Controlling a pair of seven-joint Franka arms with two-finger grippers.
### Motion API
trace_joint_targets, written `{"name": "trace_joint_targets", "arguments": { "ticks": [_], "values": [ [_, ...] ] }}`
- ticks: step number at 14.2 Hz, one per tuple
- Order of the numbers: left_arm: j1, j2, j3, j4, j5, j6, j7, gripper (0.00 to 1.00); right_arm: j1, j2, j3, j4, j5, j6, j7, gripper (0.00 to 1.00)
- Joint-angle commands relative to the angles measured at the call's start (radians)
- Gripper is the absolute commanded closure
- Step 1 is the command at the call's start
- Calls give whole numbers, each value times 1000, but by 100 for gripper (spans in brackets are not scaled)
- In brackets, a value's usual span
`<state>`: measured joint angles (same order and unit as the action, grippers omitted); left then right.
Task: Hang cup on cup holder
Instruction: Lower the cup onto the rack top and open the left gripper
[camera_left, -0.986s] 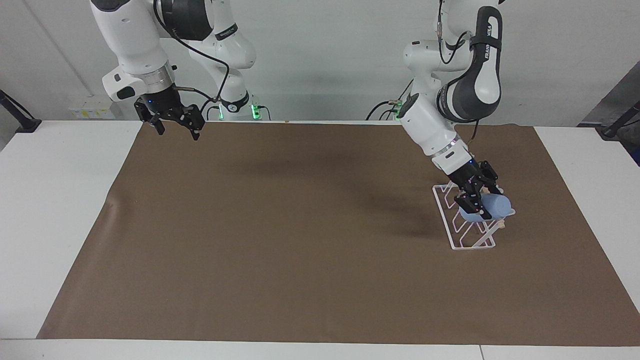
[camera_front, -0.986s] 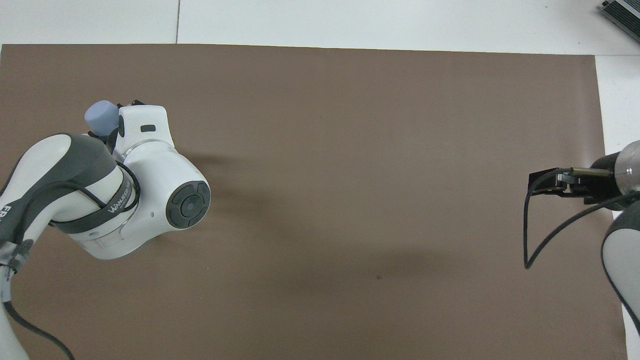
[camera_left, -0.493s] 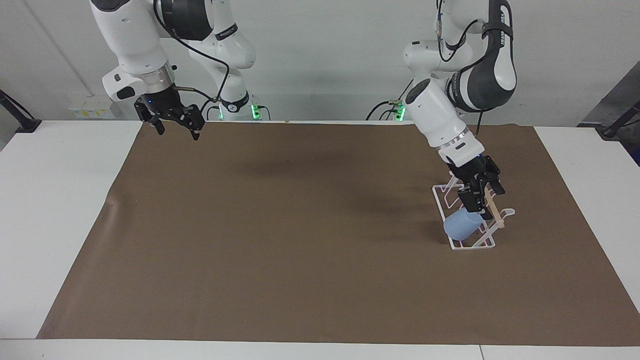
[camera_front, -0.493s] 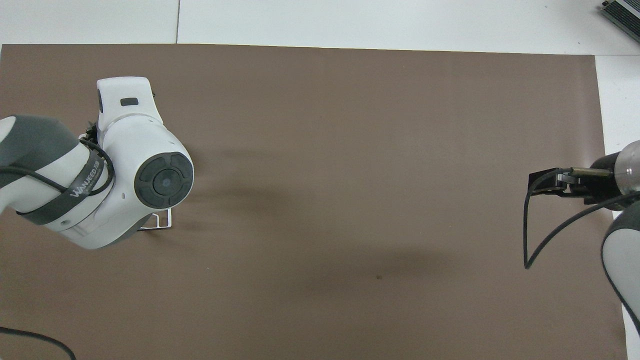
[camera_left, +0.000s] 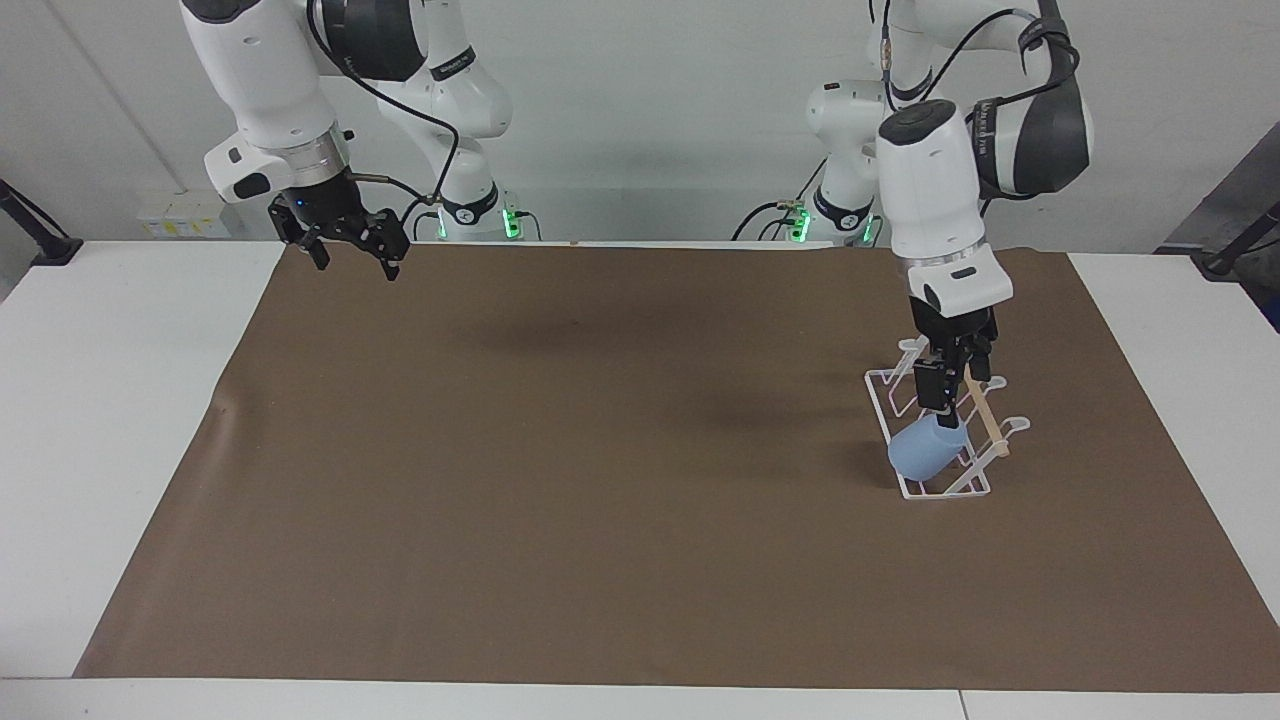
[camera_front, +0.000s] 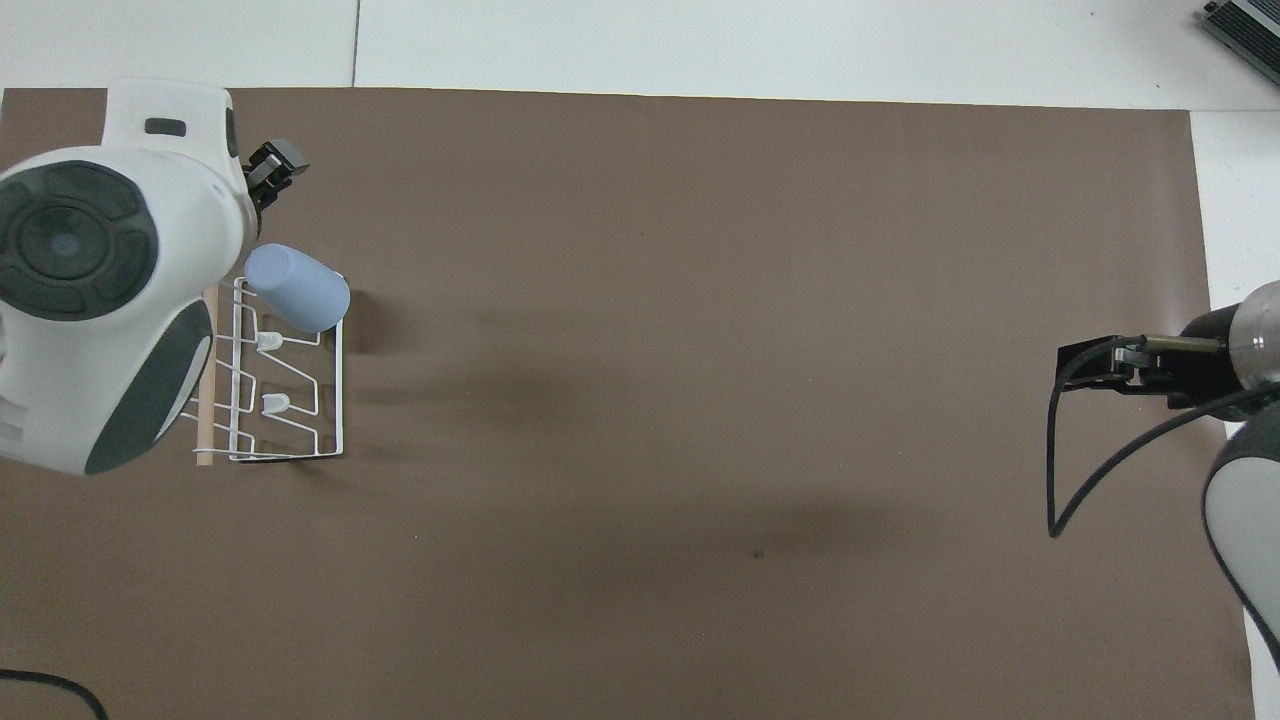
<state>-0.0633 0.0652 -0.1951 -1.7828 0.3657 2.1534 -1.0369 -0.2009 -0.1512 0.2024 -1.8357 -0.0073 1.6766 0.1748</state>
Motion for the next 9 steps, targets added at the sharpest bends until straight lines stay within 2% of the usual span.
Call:
{"name": "trace_joint_targets", "arguments": {
  "ticks": [1, 3, 5, 7, 9],
  "values": [
    [40, -48, -4, -4, -175, -79, 278, 0, -9, -8, 8, 1, -3, -6, 6, 0],
    [52, -82, 3, -4, -261, -147, 490, 0, -9, -8, 8, 1, -3, -8, 6, 0],
    [79, -94, -1, -1, -283, -208, 715, 0, -9, -8, 8, 1, -3, -6, 6, 0],
    [89, -111, 6, 14, -283, -297, 845, 0, -9, -8, 8, 1, -3, -8, 6, 0],
    [103, -110, 3, 72, -284, -429, 946, 0, -9, -8, 8, 1, -3, -8, 6, 0]
  ]
}}
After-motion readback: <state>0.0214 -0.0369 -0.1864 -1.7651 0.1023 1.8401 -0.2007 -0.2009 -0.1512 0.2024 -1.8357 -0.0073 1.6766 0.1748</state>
